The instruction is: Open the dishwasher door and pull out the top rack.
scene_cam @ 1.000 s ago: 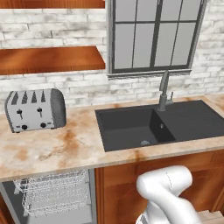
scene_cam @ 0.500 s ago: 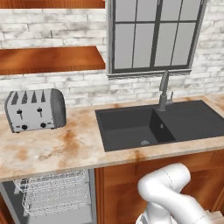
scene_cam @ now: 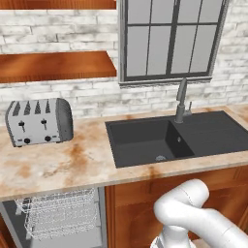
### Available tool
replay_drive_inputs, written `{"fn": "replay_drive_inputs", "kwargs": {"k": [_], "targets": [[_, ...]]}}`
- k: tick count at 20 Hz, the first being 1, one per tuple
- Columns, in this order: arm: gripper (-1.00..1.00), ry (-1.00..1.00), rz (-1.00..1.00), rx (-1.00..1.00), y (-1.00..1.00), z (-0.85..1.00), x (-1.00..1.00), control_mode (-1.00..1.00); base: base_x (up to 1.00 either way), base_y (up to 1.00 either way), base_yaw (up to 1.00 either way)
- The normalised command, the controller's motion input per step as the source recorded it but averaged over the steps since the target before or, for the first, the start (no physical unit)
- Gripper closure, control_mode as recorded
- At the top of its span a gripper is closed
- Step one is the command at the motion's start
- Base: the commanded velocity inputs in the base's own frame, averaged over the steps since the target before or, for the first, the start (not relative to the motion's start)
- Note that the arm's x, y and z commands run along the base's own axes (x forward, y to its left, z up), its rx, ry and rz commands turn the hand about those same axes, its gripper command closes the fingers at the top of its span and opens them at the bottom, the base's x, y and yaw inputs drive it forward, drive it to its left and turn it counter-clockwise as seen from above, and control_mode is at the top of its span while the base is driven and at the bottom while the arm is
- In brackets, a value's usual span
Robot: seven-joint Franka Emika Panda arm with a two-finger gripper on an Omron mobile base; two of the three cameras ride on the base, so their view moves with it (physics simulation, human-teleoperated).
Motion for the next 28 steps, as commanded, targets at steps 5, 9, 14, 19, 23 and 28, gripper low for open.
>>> {"fn": "replay_drive_inputs", "kwargs": {"k": [5, 9, 14, 19, 23, 28], "targets": [[-1.0, 0.0, 0.0, -0.09, 0.0, 1.0, 0.03, -1.0, 0.0, 0.0, 0.0], [-1.0, -0.08, 0.0, -0.07, 0.0, 1.0, 0.0, -1.0, 0.0, 0.0, 0.0], [-1.0, -0.21, 0.01, -0.08, 0.0, 0.81, -0.13, -1.0, 0.0, 0.0, 0.0], [-1.0, -0.14, 0.0, -0.02, 0.01, -0.02, -0.13, -1.0, 0.0, 0.0, 0.0], [-1.0, -0.44, -0.06, -0.09, 0.0, 0.25, -0.14, -1.0, 0.0, 0.0, 0.0], [-1.0, -0.39, -0.26, -0.07, 0.01, 0.98, 0.13, -1.0, 0.0, 0.0, 0.0]]}}
